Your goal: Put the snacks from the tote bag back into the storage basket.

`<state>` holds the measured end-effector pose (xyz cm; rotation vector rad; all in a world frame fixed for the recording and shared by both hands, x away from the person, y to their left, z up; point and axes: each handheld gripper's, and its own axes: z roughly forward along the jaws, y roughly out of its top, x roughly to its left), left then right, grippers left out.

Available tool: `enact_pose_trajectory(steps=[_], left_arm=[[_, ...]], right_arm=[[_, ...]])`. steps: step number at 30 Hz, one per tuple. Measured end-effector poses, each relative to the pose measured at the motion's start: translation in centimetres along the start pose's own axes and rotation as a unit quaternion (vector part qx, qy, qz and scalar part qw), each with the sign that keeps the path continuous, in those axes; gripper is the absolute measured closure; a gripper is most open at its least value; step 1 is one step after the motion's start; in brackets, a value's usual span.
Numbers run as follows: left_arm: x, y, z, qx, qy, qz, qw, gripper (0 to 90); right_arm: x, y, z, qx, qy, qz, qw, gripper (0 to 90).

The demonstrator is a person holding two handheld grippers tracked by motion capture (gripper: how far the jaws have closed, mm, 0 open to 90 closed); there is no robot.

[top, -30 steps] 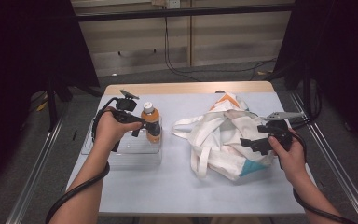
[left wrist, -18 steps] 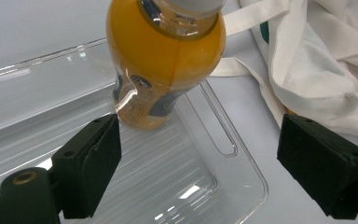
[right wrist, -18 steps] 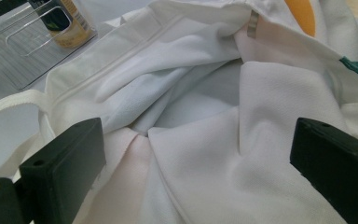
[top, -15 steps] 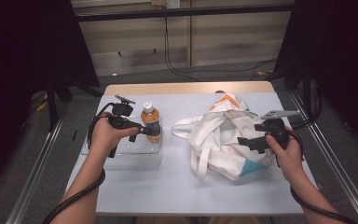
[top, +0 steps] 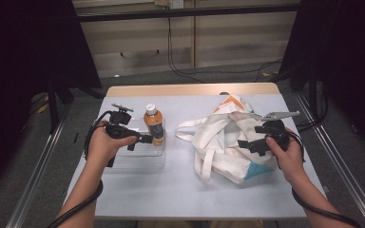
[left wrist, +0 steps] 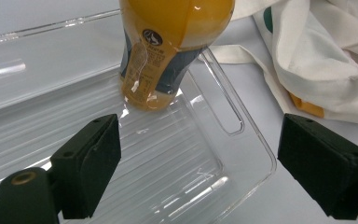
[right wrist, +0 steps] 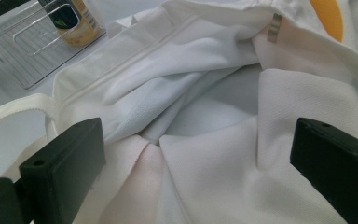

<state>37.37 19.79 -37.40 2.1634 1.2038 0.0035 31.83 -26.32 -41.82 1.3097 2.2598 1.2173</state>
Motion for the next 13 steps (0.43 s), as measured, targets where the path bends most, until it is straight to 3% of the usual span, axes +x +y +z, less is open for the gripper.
enact_pose_trajectory(steps=[13], left_arm=[[0.1,-1.2,0.2,-0.007,-0.006,0.0,1.0,13.2]], right_arm=[[0.2,-0.1,0.4,0.005,0.003,0.0,1.0,2.7]])
